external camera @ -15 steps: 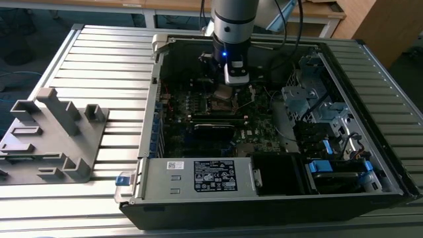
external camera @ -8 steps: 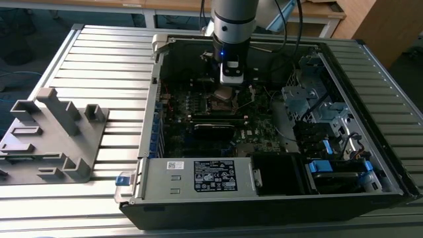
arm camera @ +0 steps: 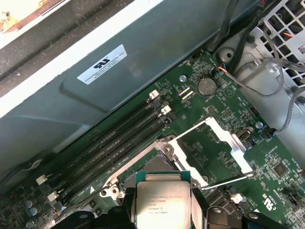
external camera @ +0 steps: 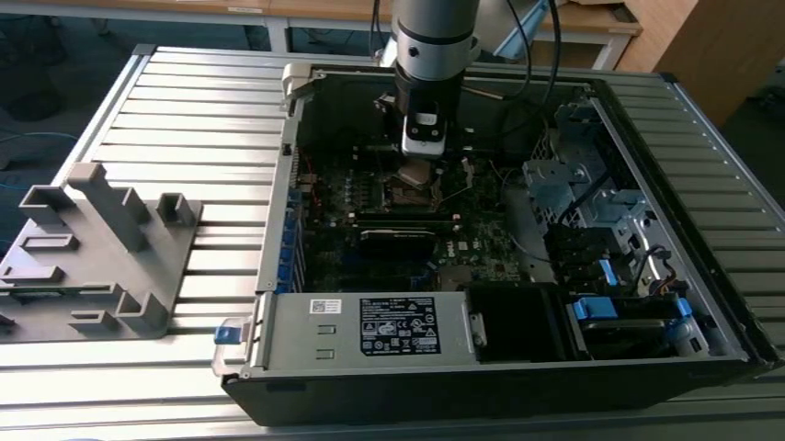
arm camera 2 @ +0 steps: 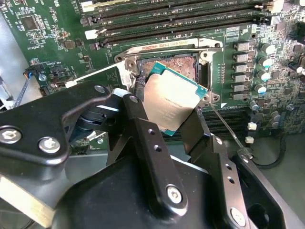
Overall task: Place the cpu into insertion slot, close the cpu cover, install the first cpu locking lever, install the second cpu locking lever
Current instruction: 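Place the cpu into insertion slot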
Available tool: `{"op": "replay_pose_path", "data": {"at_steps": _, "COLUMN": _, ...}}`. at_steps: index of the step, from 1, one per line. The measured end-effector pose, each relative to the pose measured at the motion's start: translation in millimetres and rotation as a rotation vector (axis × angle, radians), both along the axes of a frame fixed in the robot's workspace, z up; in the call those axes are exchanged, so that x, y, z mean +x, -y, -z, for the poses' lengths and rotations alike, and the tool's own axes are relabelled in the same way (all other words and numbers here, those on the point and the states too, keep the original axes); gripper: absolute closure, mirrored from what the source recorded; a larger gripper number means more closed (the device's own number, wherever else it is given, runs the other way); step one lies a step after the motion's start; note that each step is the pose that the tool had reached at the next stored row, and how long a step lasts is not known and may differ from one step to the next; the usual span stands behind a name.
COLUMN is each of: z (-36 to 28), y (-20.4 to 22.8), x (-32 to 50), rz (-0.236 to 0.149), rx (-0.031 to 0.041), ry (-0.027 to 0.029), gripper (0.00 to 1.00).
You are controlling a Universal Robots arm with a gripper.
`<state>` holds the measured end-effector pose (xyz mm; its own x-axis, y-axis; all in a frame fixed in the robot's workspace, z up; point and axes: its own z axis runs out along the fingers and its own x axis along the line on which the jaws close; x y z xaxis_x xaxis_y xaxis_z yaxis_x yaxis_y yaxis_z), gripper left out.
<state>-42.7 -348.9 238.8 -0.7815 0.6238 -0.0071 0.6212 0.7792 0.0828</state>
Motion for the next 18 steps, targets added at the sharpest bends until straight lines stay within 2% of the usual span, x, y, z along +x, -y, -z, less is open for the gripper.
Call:
{"op": "replay_pose_path", "data": {"at_steps": 4, "z": 0.1, "y": 0.0, "x": 0.0, "rz": 0.011, "rx": 0.0000, "ry": 0.0001, "gripper": 0.46}}
{"op": "replay_pose_path", "data": {"at_steps": 17, "z": 0.9, "y": 0.0, "x": 0.0, "rz": 0.246, "rx": 0.0000, "ry": 0.0000, "gripper": 0.46}}
{"op": "replay_pose_path", "data": {"at_steps": 18, "z": 0.9, "y": 0.0, "x": 0.0, "rz": 0.250, "rx": 0.0001, "ry": -0.0001, "gripper": 0.46}}
